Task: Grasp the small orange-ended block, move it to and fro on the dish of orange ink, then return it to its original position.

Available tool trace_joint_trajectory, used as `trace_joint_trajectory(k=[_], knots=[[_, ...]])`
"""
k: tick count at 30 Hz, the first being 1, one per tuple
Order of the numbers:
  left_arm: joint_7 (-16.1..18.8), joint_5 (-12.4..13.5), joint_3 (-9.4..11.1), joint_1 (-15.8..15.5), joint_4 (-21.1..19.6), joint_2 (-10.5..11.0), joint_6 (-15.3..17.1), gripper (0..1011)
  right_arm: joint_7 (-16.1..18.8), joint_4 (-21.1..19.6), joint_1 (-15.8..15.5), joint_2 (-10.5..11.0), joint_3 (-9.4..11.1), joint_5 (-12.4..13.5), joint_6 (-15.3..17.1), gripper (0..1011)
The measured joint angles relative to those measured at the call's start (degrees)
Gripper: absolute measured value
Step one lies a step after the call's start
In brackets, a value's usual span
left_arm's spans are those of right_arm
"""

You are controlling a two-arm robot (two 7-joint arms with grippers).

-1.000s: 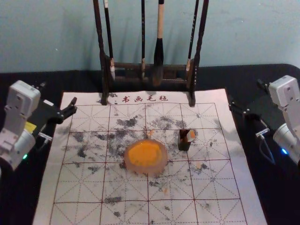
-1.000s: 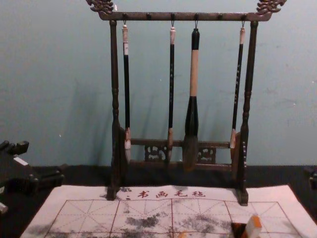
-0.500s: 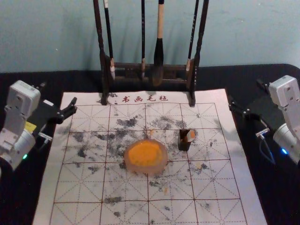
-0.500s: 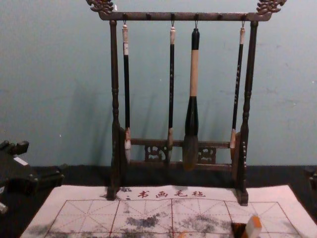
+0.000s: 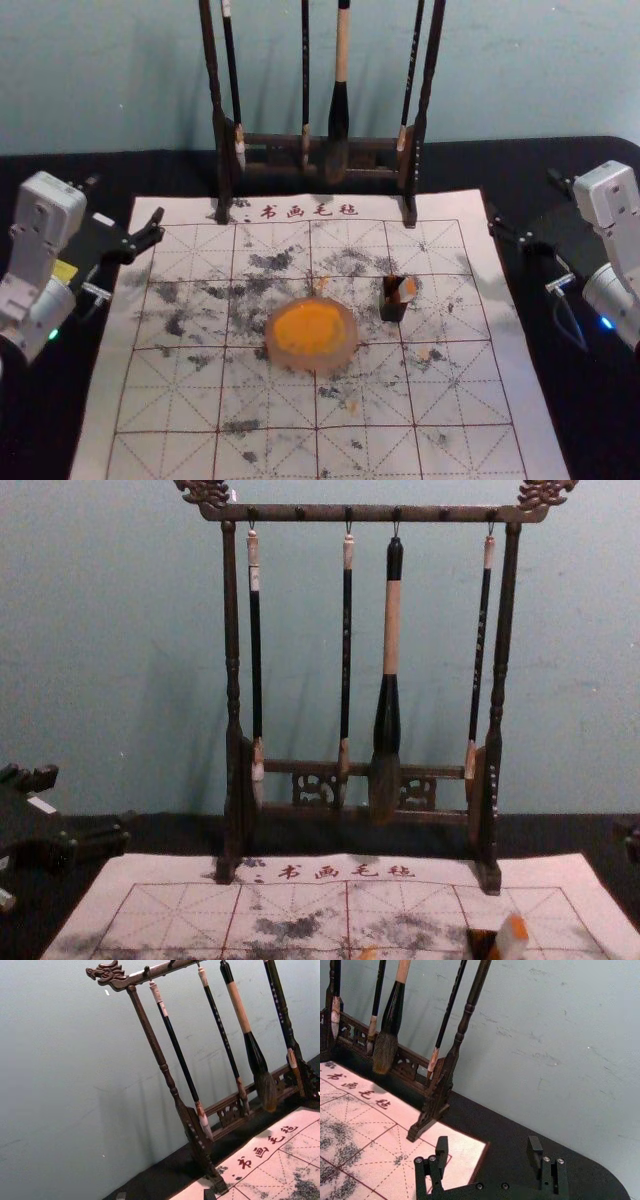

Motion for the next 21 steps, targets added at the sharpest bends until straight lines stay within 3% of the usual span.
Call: trace_joint_trajectory(k=[7, 21], knots=[[0.0, 0.01, 0.0, 0.0, 0.0, 0.0, 0.0, 1001, 1.51, -1.42, -1.24, 0.02, 1.05, 0.81, 0.1, 1002], [0.0, 0.0, 0.0, 0.0, 0.0, 0.0, 0.0, 1001, 7.29, -10.9, -10.16, 2.8, 4.27, 6.82, 5.26, 1002]])
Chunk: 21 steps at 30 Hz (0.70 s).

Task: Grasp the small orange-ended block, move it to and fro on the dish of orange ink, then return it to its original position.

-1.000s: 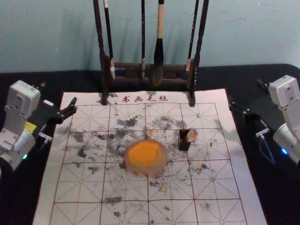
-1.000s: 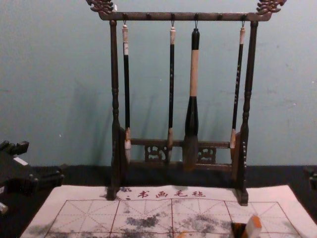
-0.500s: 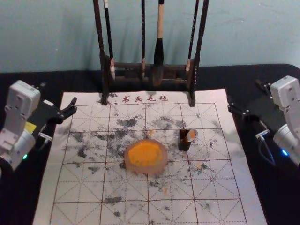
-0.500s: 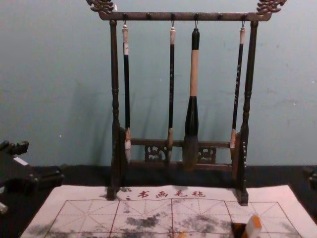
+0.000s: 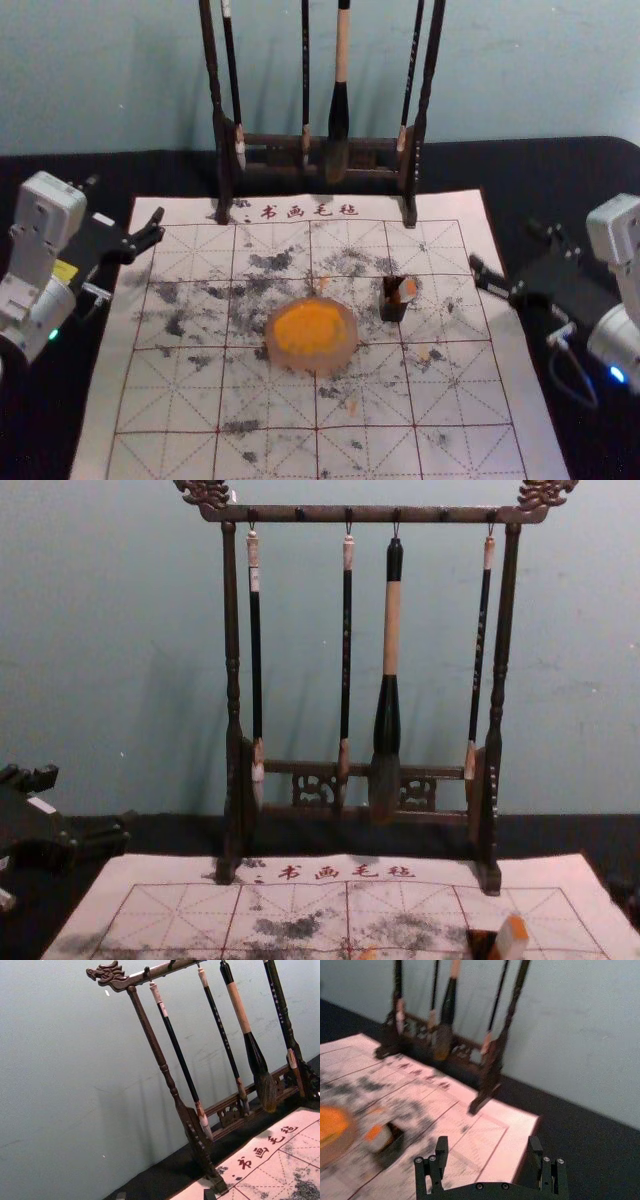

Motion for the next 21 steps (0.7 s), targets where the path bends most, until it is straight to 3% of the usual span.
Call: trace_joint_trajectory(k=[7, 12, 21], knots=[[0.0, 0.0, 0.0, 0.0, 0.0, 0.0, 0.0, 1001, 2.85, -3.36, -4.53, 1.19, 0.32, 1.2, 1.7, 1003], [0.0, 0.0, 0.0, 0.0, 0.0, 0.0, 0.0, 1001, 3.79, -4.37, -6.07, 1.18, 0.17, 1.15, 1.7, 1003], [0.0, 0.0, 0.0, 0.0, 0.0, 0.0, 0.0, 1001, 4.61, -4.92, -7.39, -1.67, -1.48, -1.75, -0.09, 1002]])
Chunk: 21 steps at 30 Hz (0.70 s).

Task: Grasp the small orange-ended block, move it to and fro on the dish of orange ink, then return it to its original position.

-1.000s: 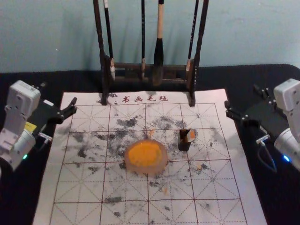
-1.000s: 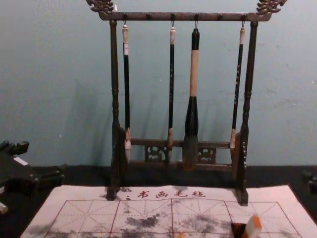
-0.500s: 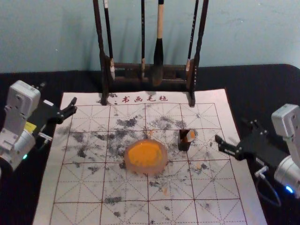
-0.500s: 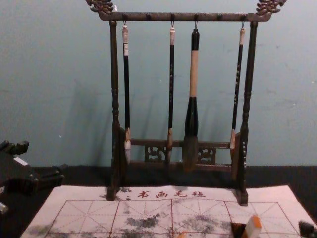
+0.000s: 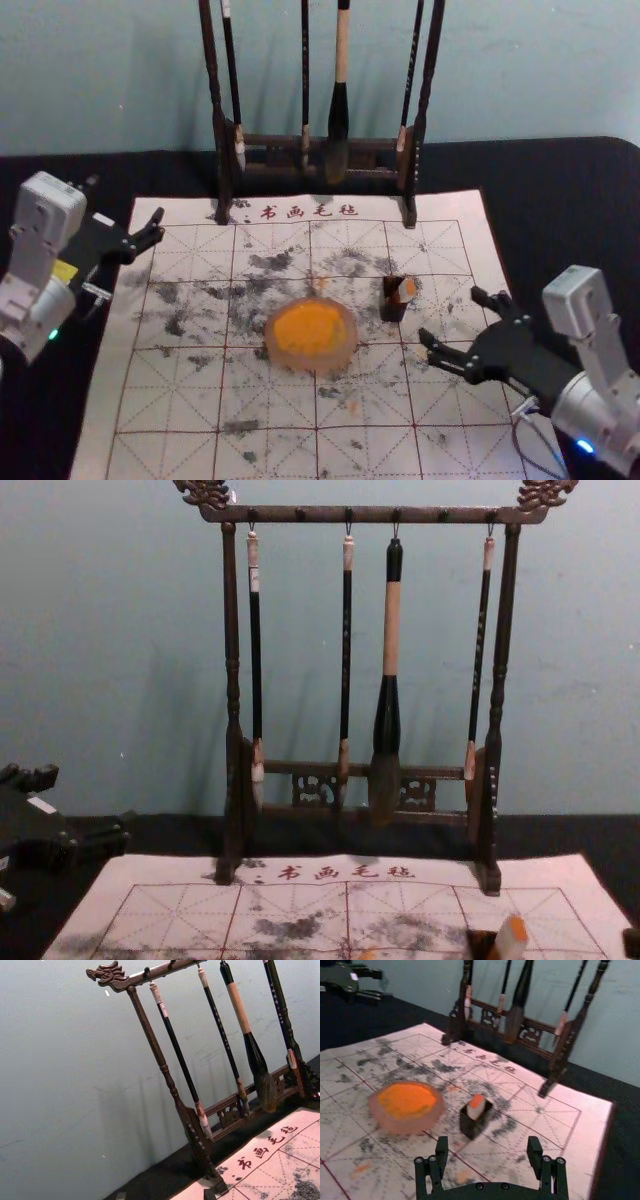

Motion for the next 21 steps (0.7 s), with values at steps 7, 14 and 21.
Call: trace_joint_trajectory(k=[7, 14, 21], knots=[[0.0, 0.0, 0.0, 0.0, 0.0, 0.0, 0.0, 1001, -0.16, 1.38, 1.06, -3.28, -1.05, -1.8, -0.65, 1003], [0.0, 0.0, 0.0, 0.0, 0.0, 0.0, 0.0, 1001, -1.99, 4.3, 2.88, -7.96, -1.56, -3.83, -1.14, 1003], [0.0, 0.0, 0.0, 0.0, 0.0, 0.0, 0.0, 1001, -3.59, 7.29, 4.53, -11.87, -1.13, -4.71, -1.07, 1003]])
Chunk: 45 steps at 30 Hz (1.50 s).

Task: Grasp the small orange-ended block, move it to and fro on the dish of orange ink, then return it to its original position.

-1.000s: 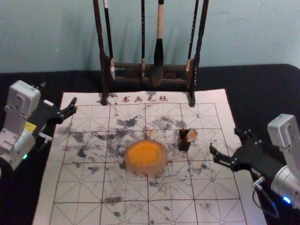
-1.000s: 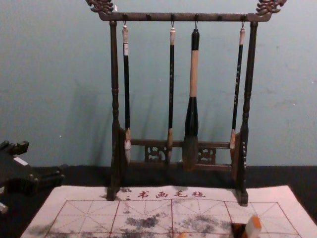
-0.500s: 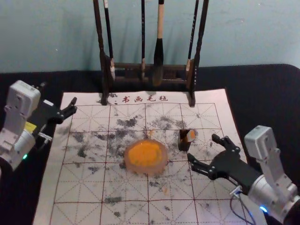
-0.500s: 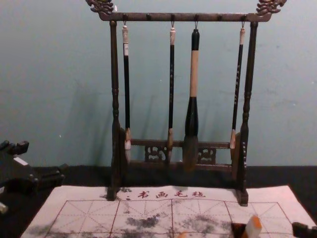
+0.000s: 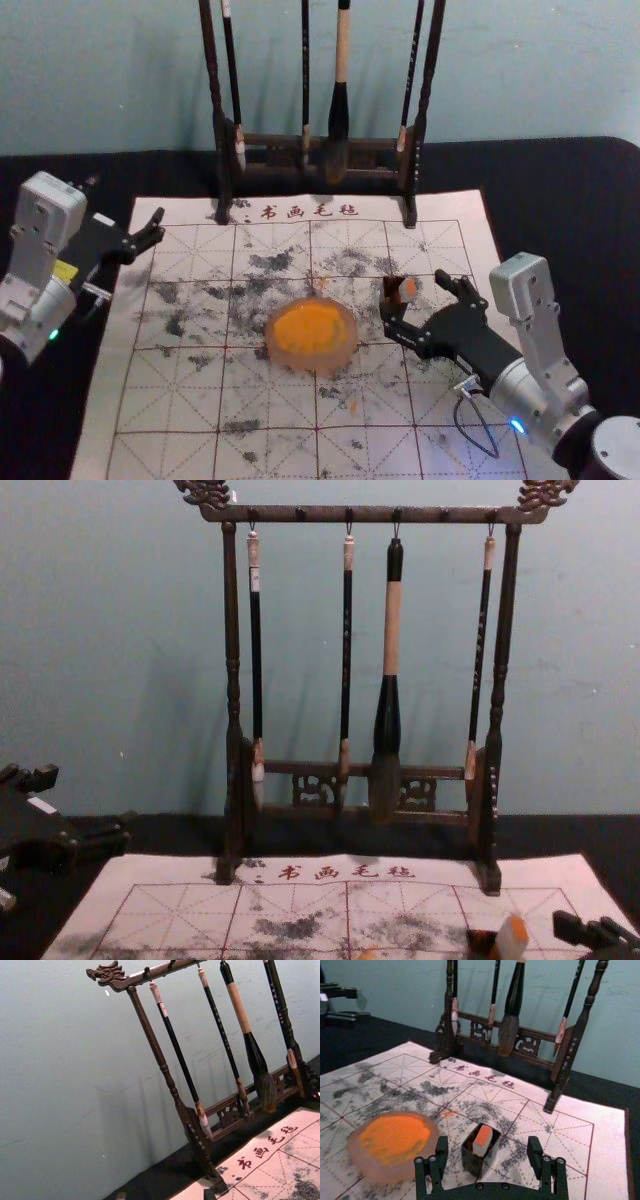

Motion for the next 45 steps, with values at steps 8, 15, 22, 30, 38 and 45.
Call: trace_joint_trajectory(k=[8, 15, 22, 30, 38, 45], knots=[[0.0, 0.0, 0.0, 0.0, 0.0, 0.0, 0.0, 1002, -0.32, 1.36, 0.87, -1.8, 0.48, -0.73, 0.15, 1003], [0.0, 0.0, 0.0, 0.0, 0.0, 0.0, 0.0, 1001, -0.32, 1.23, 0.78, -1.61, 0.47, -0.69, 0.19, 1003], [0.0, 0.0, 0.0, 0.0, 0.0, 0.0, 0.0, 1001, -0.31, 1.1, 0.7, -1.47, 0.43, -0.62, 0.22, 977], [0.0, 0.0, 0.0, 0.0, 0.0, 0.0, 0.0, 1001, -0.28, 1.05, 0.67, -1.41, 0.4, -0.53, 0.22, 759], [0.0, 0.0, 0.0, 0.0, 0.0, 0.0, 0.0, 1001, -0.26, 0.99, 0.63, -1.37, 0.39, -0.48, 0.21, 503], [0.0, 0.0, 0.0, 0.0, 0.0, 0.0, 0.0, 1001, -0.26, 0.96, 0.61, -1.33, 0.39, -0.45, 0.22, 273]])
